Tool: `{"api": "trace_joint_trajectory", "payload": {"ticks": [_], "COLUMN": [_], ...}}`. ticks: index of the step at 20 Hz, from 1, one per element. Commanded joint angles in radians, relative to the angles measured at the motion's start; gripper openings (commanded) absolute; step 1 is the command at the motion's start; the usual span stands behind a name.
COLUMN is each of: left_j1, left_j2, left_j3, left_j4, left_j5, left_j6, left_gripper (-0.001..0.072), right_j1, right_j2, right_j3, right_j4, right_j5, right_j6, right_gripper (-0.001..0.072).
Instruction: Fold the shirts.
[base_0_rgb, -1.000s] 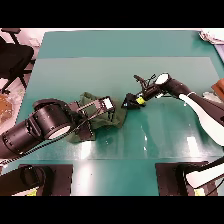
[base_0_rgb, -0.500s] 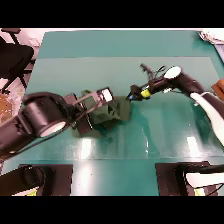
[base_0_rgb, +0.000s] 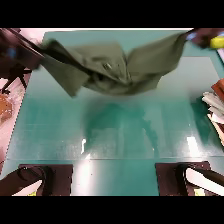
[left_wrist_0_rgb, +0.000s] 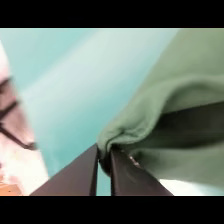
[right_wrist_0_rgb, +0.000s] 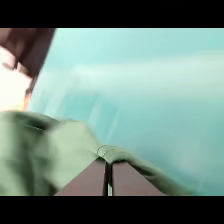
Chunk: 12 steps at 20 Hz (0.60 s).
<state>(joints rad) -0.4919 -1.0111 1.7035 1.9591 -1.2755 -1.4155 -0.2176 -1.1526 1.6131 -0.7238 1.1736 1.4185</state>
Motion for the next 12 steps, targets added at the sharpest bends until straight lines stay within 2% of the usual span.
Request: {"api": "trace_joint_trajectory", "payload": {"ticks": [1, 8, 12], "left_j1": [0.108, 0.108, 0.108], "left_j2": [0.0, 0.003, 0.034], "left_j3": [0.117, 0.229, 0.233], "left_j4": [-0.002, 0.006, 0.028], "left_j5": [0.069, 0.006, 0.048], "left_j6": [0.019, 0.037, 0.065], "left_gripper": [0.003, 0.0029, 0.003], "right_j1": [-0.157, -0.307, -0.308], "right_j2": [0.066, 0.143, 0.164], "right_j3": [0.154, 0.296, 0.296], "right_j4": [0.0, -0.002, -0.009], "right_j5": [0.061, 0.146, 0.148], "right_j6": [0.013, 0.013, 0.005], "right_gripper": [0.0024, 0.0024, 0.0024]}}
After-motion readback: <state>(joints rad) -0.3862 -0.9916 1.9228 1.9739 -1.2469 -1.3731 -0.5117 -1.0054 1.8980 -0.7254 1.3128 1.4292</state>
